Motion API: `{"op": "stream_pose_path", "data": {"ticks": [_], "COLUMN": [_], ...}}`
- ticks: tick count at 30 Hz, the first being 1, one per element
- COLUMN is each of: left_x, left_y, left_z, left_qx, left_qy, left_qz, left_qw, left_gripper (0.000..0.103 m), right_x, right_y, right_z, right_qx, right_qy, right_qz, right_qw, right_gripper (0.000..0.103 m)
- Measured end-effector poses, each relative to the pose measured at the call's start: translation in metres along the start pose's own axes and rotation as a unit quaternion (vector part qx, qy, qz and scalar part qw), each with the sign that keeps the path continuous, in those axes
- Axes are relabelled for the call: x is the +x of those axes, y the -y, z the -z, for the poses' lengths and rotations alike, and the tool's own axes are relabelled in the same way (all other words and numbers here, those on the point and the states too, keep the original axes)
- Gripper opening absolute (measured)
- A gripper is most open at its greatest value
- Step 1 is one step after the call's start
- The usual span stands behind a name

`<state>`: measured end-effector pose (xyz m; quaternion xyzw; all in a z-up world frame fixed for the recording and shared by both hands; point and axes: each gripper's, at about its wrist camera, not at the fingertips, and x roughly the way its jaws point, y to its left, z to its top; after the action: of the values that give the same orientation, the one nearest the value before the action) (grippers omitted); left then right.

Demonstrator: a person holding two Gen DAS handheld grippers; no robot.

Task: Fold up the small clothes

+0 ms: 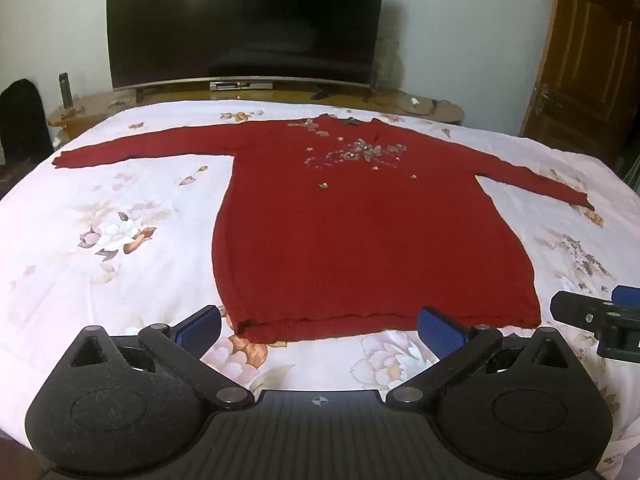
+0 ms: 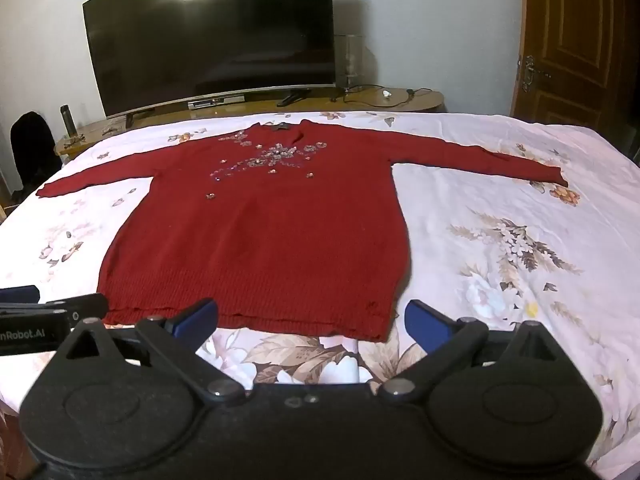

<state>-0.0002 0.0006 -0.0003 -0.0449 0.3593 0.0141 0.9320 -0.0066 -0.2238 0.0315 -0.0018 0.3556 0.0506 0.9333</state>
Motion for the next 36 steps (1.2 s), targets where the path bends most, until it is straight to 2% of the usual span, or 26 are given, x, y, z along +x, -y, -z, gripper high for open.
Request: {"op": "stream_pose_path", "data": {"ticks": [8, 9, 12, 16, 36], "left_x": [-0.001, -0.003, -0.006, 0.002, 0.004], "left_y": [-0.004, 0.006, 0.010, 0.003, 0.003], "left_z": [0.000, 0.005, 0.008, 0.000, 0.001], "left_qx": [0.007, -0.002, -0.001, -0.004, -0.004], "left_qy": [0.001, 0.004, 0.003, -0.003, -0.002], "left_qz": [0.004, -0.010, -0.011, -0.006, -0.005], "left_qw": [1.0000, 0.9999, 0.9999, 1.0000, 1.0000], "left_gripper": [0.103, 0.103, 0.103, 0.103, 0.103], "right_x": [0.003, 0.003, 0.004, 0.003, 0.003], "right_y": [0.001, -0.001, 0.000, 0.001, 0.002], "right_z": [0.000, -0.001, -0.003, -0.002, -0.002], "right_qx": [0.001, 0.001, 0.000, -0.004, -0.003], "right_qy": [-0.001, -0.001, 0.000, 0.000, 0.002], "right_qz": [-0.004, -0.005, -0.004, -0.003, -0.004], "right_qw": [1.000, 1.000, 1.000, 1.000, 1.000], "right_gripper": [0.100, 0.100, 0.100, 0.100, 0.100]}}
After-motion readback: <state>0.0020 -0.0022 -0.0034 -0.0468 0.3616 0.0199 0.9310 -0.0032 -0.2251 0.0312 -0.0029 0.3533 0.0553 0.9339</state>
